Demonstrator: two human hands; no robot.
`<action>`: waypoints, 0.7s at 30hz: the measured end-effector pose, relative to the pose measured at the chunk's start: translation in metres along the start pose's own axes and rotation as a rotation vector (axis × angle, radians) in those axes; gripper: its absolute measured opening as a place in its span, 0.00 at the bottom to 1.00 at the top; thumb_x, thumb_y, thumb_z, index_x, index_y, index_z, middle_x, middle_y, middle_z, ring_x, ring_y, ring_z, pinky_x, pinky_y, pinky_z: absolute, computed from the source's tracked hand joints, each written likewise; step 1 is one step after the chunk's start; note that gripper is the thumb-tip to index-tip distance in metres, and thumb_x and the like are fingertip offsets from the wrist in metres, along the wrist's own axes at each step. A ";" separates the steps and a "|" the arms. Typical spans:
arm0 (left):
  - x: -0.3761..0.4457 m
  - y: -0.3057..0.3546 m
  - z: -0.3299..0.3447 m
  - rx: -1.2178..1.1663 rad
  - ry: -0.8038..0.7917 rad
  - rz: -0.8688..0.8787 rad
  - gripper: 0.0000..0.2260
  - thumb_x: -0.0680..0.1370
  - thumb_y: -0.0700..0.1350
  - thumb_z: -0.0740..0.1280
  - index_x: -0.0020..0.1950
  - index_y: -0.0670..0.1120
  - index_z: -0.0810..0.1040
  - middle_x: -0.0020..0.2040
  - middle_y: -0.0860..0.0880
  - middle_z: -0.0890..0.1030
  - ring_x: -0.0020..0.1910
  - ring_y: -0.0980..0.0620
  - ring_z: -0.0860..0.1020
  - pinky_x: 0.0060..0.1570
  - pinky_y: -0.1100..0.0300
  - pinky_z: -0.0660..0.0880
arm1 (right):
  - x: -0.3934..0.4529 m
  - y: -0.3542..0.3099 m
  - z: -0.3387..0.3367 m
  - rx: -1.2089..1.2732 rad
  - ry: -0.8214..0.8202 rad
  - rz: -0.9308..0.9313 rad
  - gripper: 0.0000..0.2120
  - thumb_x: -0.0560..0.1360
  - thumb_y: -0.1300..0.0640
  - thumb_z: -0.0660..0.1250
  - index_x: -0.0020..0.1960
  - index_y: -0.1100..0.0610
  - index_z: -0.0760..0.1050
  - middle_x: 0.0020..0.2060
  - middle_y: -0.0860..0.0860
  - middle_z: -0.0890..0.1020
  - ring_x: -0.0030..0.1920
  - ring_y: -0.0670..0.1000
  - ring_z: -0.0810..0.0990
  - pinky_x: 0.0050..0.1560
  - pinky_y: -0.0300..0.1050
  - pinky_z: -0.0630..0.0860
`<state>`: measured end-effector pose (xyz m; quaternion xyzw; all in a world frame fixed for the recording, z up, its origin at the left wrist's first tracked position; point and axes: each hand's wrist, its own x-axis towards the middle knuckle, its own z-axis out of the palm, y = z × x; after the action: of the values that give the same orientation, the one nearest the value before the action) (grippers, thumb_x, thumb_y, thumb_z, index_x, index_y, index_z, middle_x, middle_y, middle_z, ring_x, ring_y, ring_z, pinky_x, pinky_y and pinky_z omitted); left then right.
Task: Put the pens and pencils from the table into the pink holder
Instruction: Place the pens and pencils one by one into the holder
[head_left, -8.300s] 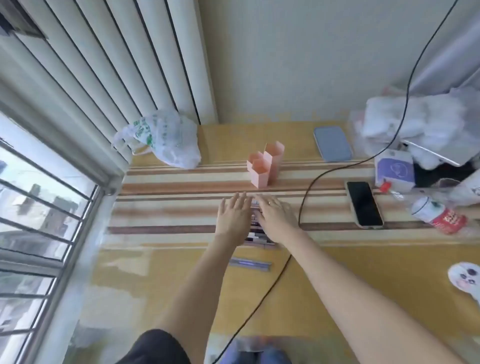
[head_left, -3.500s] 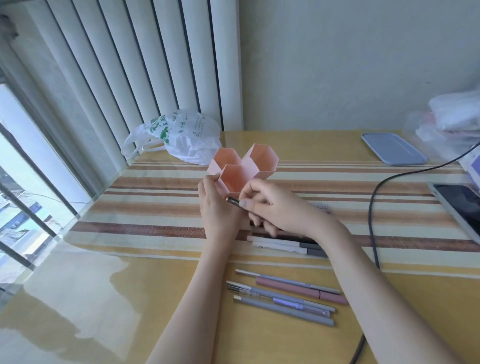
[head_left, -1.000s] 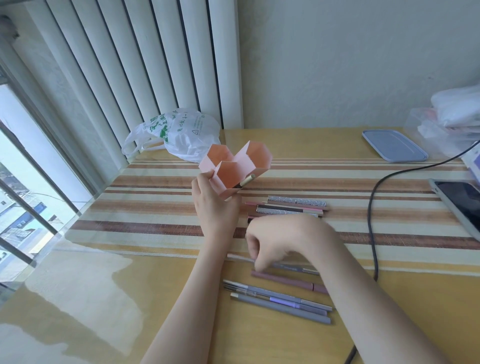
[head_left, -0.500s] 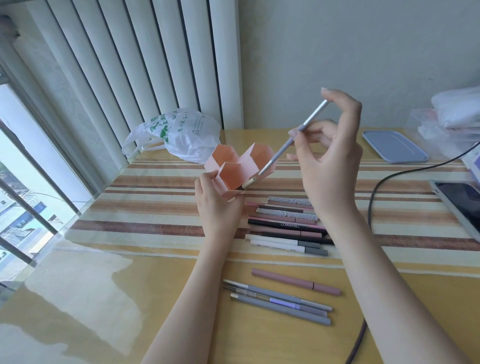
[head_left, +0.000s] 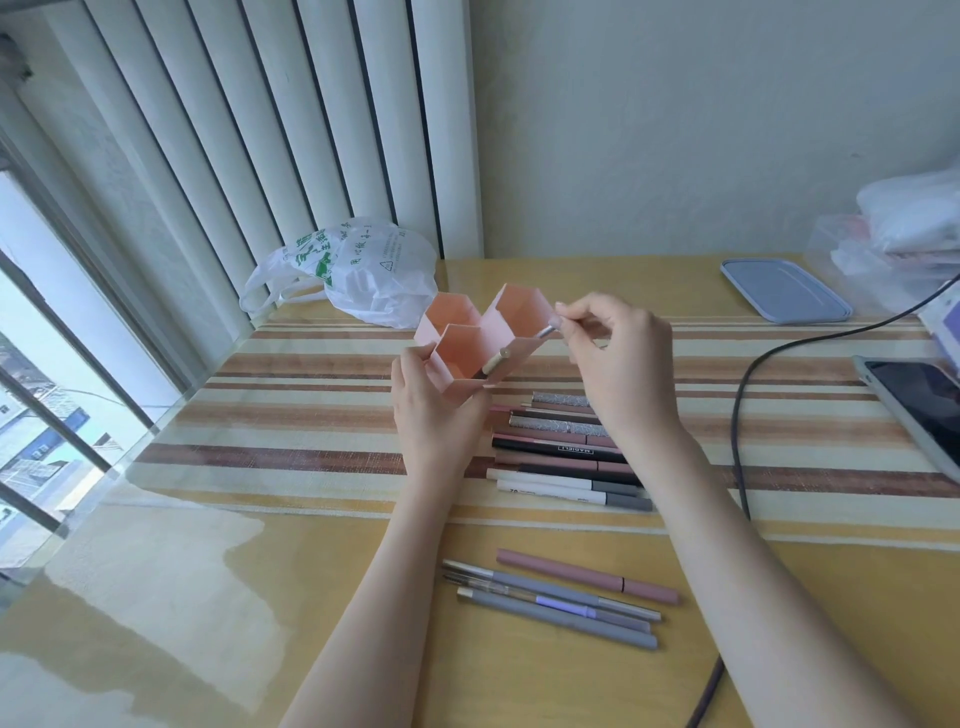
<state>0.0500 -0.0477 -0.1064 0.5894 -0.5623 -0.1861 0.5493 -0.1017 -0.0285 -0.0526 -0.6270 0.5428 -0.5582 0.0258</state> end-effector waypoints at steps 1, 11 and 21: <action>0.000 0.000 0.000 -0.006 0.008 -0.015 0.20 0.65 0.38 0.70 0.55 0.42 0.68 0.52 0.50 0.71 0.54 0.50 0.68 0.49 0.57 0.65 | 0.001 0.002 -0.002 -0.024 0.003 -0.008 0.02 0.73 0.63 0.71 0.45 0.60 0.83 0.39 0.52 0.86 0.37 0.49 0.82 0.40 0.41 0.78; 0.000 0.000 0.000 -0.003 0.010 -0.021 0.20 0.65 0.40 0.71 0.53 0.42 0.67 0.49 0.51 0.70 0.52 0.49 0.68 0.49 0.56 0.65 | 0.004 -0.019 -0.012 -0.074 -0.229 0.096 0.07 0.74 0.52 0.69 0.44 0.53 0.73 0.30 0.46 0.73 0.31 0.47 0.71 0.33 0.43 0.68; 0.001 -0.001 0.000 0.001 0.030 -0.041 0.19 0.65 0.39 0.70 0.51 0.44 0.66 0.49 0.49 0.71 0.49 0.51 0.66 0.46 0.57 0.64 | -0.018 -0.065 -0.009 -0.676 -1.588 0.269 0.13 0.72 0.49 0.73 0.45 0.58 0.75 0.38 0.50 0.82 0.35 0.51 0.80 0.53 0.48 0.80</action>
<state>0.0509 -0.0488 -0.1070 0.6039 -0.5419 -0.1883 0.5534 -0.0617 0.0161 -0.0201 -0.7354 0.5702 0.2423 0.2746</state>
